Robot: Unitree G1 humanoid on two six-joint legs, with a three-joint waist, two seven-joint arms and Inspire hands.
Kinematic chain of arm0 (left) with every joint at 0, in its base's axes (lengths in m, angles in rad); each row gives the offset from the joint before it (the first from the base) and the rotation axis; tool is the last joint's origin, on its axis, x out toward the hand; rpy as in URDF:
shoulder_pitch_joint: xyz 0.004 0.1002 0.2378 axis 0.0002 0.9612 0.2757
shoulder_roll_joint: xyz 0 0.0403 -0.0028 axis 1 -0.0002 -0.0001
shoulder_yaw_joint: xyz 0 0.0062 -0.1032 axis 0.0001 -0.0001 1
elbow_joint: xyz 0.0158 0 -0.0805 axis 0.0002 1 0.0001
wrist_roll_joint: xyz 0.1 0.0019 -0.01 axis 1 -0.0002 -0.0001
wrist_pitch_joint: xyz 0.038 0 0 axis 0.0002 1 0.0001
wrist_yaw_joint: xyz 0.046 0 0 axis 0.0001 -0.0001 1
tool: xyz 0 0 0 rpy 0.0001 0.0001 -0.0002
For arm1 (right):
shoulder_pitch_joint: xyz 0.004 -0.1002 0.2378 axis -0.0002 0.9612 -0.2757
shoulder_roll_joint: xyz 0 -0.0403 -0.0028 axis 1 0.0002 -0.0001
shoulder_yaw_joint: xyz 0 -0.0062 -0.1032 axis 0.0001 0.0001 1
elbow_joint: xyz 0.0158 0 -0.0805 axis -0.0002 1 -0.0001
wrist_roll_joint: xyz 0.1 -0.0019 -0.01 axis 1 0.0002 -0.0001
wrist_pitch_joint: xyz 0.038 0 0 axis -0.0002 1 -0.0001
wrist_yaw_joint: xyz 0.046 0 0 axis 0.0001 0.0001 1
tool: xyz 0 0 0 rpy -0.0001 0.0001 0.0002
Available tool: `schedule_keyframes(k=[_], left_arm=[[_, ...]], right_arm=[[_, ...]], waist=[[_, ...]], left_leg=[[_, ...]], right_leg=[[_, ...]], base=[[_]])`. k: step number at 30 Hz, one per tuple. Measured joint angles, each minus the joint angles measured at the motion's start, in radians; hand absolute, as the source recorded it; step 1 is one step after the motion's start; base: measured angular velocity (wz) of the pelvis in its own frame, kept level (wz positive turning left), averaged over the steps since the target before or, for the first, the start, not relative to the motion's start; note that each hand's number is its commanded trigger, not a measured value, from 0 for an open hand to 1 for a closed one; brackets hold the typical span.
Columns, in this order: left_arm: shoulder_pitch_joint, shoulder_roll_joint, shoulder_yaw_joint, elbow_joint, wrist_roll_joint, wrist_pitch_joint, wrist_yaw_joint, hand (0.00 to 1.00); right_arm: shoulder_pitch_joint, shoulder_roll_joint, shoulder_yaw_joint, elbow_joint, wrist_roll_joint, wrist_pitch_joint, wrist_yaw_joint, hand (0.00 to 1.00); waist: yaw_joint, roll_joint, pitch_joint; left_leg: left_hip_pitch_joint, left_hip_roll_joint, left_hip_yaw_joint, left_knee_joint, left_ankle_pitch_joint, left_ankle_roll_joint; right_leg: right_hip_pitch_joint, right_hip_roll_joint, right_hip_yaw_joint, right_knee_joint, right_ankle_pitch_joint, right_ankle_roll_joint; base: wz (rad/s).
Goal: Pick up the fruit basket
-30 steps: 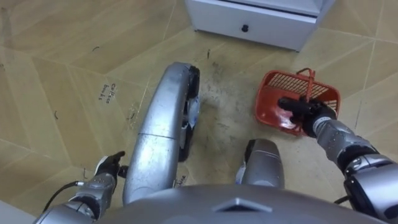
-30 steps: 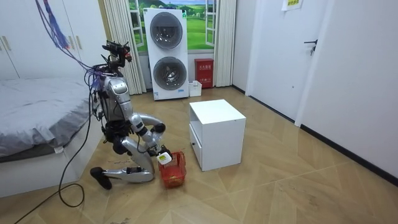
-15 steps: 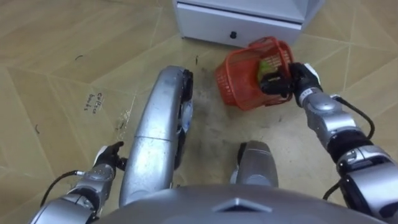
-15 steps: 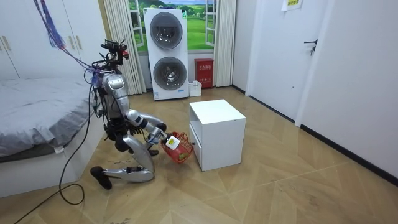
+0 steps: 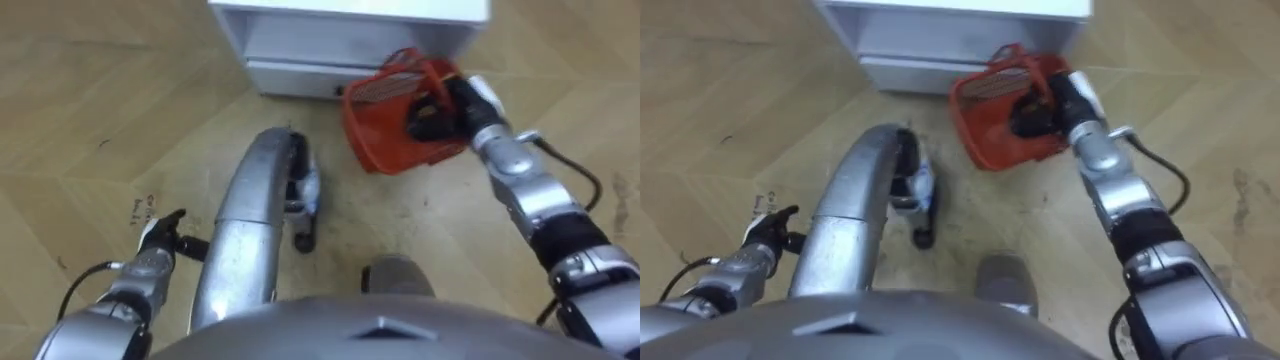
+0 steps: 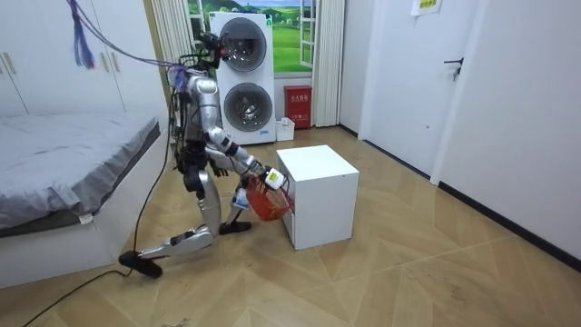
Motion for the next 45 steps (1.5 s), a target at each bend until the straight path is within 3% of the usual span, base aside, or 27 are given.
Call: schedule_keyframes(k=[2,3,5,7,12,16,20,23,26,28,29,30,31,32,33,34,35,36,38,39,40,45], left_arm=[[0.014,0.003,0.025,-0.006,0.013,0.006,0.015,0.0],[0.03,0.009,0.041,-0.004,0.03,0.004,0.025,0.0],[0.054,0.024,0.056,-0.008,0.029,0.003,0.028,0.0],[0.063,0.044,0.056,-0.016,0.03,0.006,0.038,0.0],[0.102,0.047,0.057,-0.07,0.03,-0.01,0.05,0.0],[0.157,0.047,0.06,-0.102,0.072,-0.01,0.049,0.0],[0.189,0.044,0.058,-0.101,0.101,-0.006,0.043,0.0],[0.198,0.043,0.059,-0.099,0.141,-0.006,0.02,0.0],[0.201,0.042,0.067,-0.096,0.156,-0.012,0.016,0.0],[0.188,0.043,0.077,-0.104,0.154,-0.02,0.017,0.0],[0.185,0.043,0.078,-0.105,0.152,-0.023,0.017,0.0],[0.18,0.043,0.085,-0.118,0.151,-0.025,0.017,0.0],[0.166,0.045,0.085,-0.121,0.147,-0.027,0.017,0.0],[0.158,0.045,0.084,-0.122,0.147,-0.027,0.017,0.0],[0.146,0.044,0.083,-0.125,0.147,-0.038,0.017,0.0],[0.144,0.044,0.08,-0.126,0.143,-0.05,0.017,0.0],[0.144,0.044,0.077,-0.128,0.144,-0.053,0.017,0.0],[0.141,0.043,0.076,-0.136,0.146,-0.058,0.017,0.0],[0.142,0.037,0.075,-0.138,0.144,-0.065,0.017,0.0],[0.14,0.036,0.076,-0.14,0.145,-0.065,0.017,0.0],[0.142,0.028,0.077,-0.136,0.147,-0.065,0.017,0.0],[0.181,0.025,0.088,-0.124,0.157,-0.064,0.014,0.0]], right_arm=[[0.041,-0.001,0.001,-0.062,-0.045,-0.01,0.027,1.0],[0.085,-0.001,0.0,-0.106,-0.069,-0.018,0.036,1.0],[0.138,-0.009,-0.001,-0.181,-0.081,-0.022,0.052,1.0],[0.153,-0.034,-0.005,-0.254,-0.082,-0.026,0.068,1.0],[0.16,-0.048,-0.068,-0.358,-0.079,-0.054,0.101,1.0],[0.191,-0.053,-0.1,-0.432,-0.072,-0.052,0.165,1.0],[0.202,-0.053,-0.102,-0.463,-0.053,-0.05,0.221,1.0],[0.201,-0.053,-0.119,-0.478,-0.038,-0.05,0.259,1.0],[0.2,-0.052,-0.126,-0.486,-0.034,-0.058,0.274,1.0],[0.2,-0.052,-0.126,-0.489,-0.023,-0.065,0.275,1.0],[0.199,-0.052,-0.126,-0.489,-0.023,-0.067,0.275,1.0],[0.199,-0.05,-0.126,-0.489,-0.024,-0.073,0.28,1.0],[0.197,-0.05,-0.126,-0.489,-0.028,-0.075,0.284,1.0],[0.196,-0.05,-0.126,-0.49,-0.032,-0.077,0.284,1.0],[0.197,-0.05,-0.125,-0.49,-0.037,-0.079,0.289,1.0],[0.204,-0.05,-0.125,-0.49,-0.037,-0.079,0.297,1.0],[0.204,-0.05,-0.123,-0.49,-0.037,-0.079,0.298,1.0],[0.204,-0.05,-0.123,-0.49,-0.041,-0.079,0.296,1.0],[0.209,-0.05,-0.122,-0.49,-0.046,-0.079,0.293,1.0],[0.213,-0.05,-0.118,-0.49,-0.047,-0.079,0.293,1.0],[0.229,-0.051,-0.119,-0.489,-0.053,-0.079,0.288,1.0],[0.236,-0.054,-0.121,-0.488,-0.051,-0.08,0.287,1.0]], waist=[[0.003,-0.001,0.0003],[0.005,-0.002,-0.0004],[-0.002,-0.005,-0.0004],[-0.038,-0.005,-0.0008],[-0.04,-0.02,-0.005],[-0.036,-0.021,-0.0069],[-0.036,-0.007,-0.0086],[-0.036,0.019,-0.007],[-0.044,0.038,-0.0119],[-0.053,0.051,-0.0169],[-0.051,0.055,-0.0186],[-0.047,0.064,-0.0202],[-0.045,0.069,-0.0191],[-0.04,0.072,-0.0169],[-0.037,0.08,-0.0104],[-0.041,0.081,-0.0091],[-0.044,0.083,-0.0083],[-0.047,0.082,-0.0091],[-0.039,0.076,-0.0108],[-0.038,0.068,-0.0163],[-0.039,0.074,-0.0201],[-0.013,0.068,-0.0198]], left_leg=[[0.119,0.002,-0.007,-0.146,0.036,-0.013],[0.206,0.007,-0.011,-0.245,0.059,-0.024],[0.318,0.019,-0.014,-0.363,0.094,-0.042],[0.393,0.026,-0.031,-0.447,0.133,-0.057],[0.459,0.042,-0.032,-0.542,0.183,-0.075],[0.479,0.062,-0.033,-0.583,0.211,-0.089],[0.5,0.069,-0.034,-0.588,0.206,-0.101],[0.534,0.066,-0.033,-0.592,0.196,-0.093],[0.606,0.022,-0.03,-0.626,0.18,-0.074],[0.668,-0.004,-0.035,-0.666,0.174,-0.063],[0.684,-0.006,-0.036,-0.678,0.175,-0.06],[0.725,-0.016,-0.049,-0.716,0.18,-0.053],[0.766,-0.02,-0.057,-0.762,0.189,-0.046],[0.783,-0.018,-0.061,-0.785,0.194,-0.048],[0.824,-0.013,-0.069,-0.83,0.208,-0.056],[0.867,-0.012,-0.073,-0.876,0.221,-0.057],[0.882,-0.011,-0.08,-0.892,0.223,-0.059],[0.902,-0.007,-0.089,-0.917,0.224,-0.062],[0.933,0.001,-0.094,-0.951,0.226,-0.073],[0.953,0.001,-0.096,-0.97,0.222,-0.082],[0.974,0.011,-0.116,-0.983,0.218,-0.095],[1.078,0.058,-0.12,-1.118,0.241,-0.137]], right_leg=[[0.019,-0.021,-0.03,-0.134,0.005,0.002],[0.036,-0.026,-0.046,-0.234,0.014,-0.007],[0.054,-0.019,-0.086,-0.41,0.056,-0.022],[0.068,-0.009,-0.164,-0.513,0.073,-0.024],[0.158,-0.004,-0.219,-0.691,0.086,-0.021],[0.194,0.006,-0.262,-0.782,0.101,-0.022],[0.207,0.01,-0.287,-0.778,0.121,-0.027],[0.218,-0.003,-0.282,-0.731,0.148,-0.029],[0.191,-0.053,-0.271,-0.566,0.245,-0.041],[0.14,-0.068,-0.228,-0.425,0.416,-0.066],[0.128,-0.068,-0.221,-0.402,0.465,-0.071],[0.105,-0.065,-0.207,-0.363,0.589,-0.08],[0.08,-0.06,-0.2,-0.349,0.614,-0.071],[0.059,-0.056,-0.2,-0.346,0.587,-0.065],[0.013,-0.035,-0.2,-0.355,0.517,-0.063],[-0.026,-0.017,-0.204,-0.395,0.468,-0.057],[-0.042,-0.007,-0.206,-0.435,0.449,-0.056],[-0.067,0.015,-0.207,-0.552,0.427,-0.056],[-0.075,0.042,-0.213,-0.79,0.432,-0.061],[-0.066,0.054,-0.227,-0.942,0.477,-0.076],[-0.033,0.067,-0.24,-0.986,0.524,-0.091],[0.091,0.13,-0.271,-1.147,0.553,-0.114]], base=[[-0.64],[-0.62],[-0.56],[-0.21],[-0.14],[-0.11],[-0.08],[0.07],[0.17],[0.22],[0.1],[0.07],[0.04],[0.0],[0.05],[0.13],[0.21],[0.17],[0.08],[0.17],[0.15],[0.0]])
